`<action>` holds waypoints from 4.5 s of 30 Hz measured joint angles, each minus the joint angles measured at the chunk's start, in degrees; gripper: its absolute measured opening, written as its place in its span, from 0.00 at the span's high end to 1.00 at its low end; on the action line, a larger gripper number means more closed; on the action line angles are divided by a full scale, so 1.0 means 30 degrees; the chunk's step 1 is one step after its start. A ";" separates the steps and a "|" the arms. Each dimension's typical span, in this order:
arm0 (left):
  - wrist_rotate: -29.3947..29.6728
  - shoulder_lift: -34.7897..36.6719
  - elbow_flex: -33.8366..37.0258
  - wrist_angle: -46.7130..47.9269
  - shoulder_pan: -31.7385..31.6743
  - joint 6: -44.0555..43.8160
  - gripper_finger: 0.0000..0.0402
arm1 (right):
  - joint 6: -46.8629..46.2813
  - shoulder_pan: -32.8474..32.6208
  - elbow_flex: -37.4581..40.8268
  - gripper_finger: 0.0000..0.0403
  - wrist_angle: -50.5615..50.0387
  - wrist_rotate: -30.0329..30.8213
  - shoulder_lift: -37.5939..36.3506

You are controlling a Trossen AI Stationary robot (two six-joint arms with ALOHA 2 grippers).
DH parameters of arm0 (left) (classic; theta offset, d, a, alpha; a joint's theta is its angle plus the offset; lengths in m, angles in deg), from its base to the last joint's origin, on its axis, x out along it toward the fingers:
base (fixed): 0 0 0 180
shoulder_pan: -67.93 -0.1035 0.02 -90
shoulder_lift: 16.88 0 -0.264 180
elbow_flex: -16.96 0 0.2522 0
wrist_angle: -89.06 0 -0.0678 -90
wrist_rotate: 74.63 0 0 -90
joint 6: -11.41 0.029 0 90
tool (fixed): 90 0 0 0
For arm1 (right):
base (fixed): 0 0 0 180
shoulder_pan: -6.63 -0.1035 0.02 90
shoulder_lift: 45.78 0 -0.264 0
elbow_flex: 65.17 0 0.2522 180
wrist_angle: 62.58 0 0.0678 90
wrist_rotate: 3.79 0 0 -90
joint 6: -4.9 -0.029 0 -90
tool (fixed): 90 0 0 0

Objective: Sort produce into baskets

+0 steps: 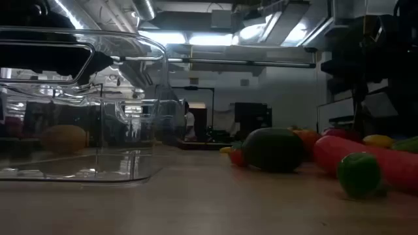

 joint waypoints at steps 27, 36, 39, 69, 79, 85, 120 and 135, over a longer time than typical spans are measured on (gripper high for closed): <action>-0.0005 0.0000 -0.0001 0.0003 -0.0001 -0.0001 0.98 | 0.0003 -0.0003 0.0000 0.92 0.0000 0.0004 0.0004; -0.0007 0.0000 0.0001 0.0004 0.0001 0.0002 0.98 | 0.0003 0.0003 -0.0006 0.92 0.0000 -0.0003 -0.0003; -0.0007 0.0000 -0.0003 0.0000 0.0004 0.0003 0.98 | 0.0003 -0.0003 -0.0004 0.92 0.0000 0.0000 -0.0003; -0.0007 0.0000 0.0004 0.0000 -0.0001 0.0001 0.98 | -0.0003 -0.0003 -0.0007 0.92 0.0045 0.0500 0.0004; -0.0004 0.0000 -0.0002 0.0000 0.0002 0.0002 0.98 | -0.0373 -0.0003 -0.0002 0.79 0.0057 0.0680 0.0004; 0.0000 0.0000 0.0002 0.0000 -0.0001 0.0003 0.98 | -0.1239 0.0004 0.0000 0.44 0.0160 0.2003 0.0004; 0.0018 0.0000 0.0002 0.0000 -0.0002 0.0001 0.98 | -0.0061 0.0004 -0.6732 0.05 -0.4402 0.7678 0.7672; 0.0036 0.0000 0.0004 0.0000 -0.0002 -0.0026 0.98 | -0.0093 0.5752 -1.0154 0.05 -0.7036 0.1976 1.5938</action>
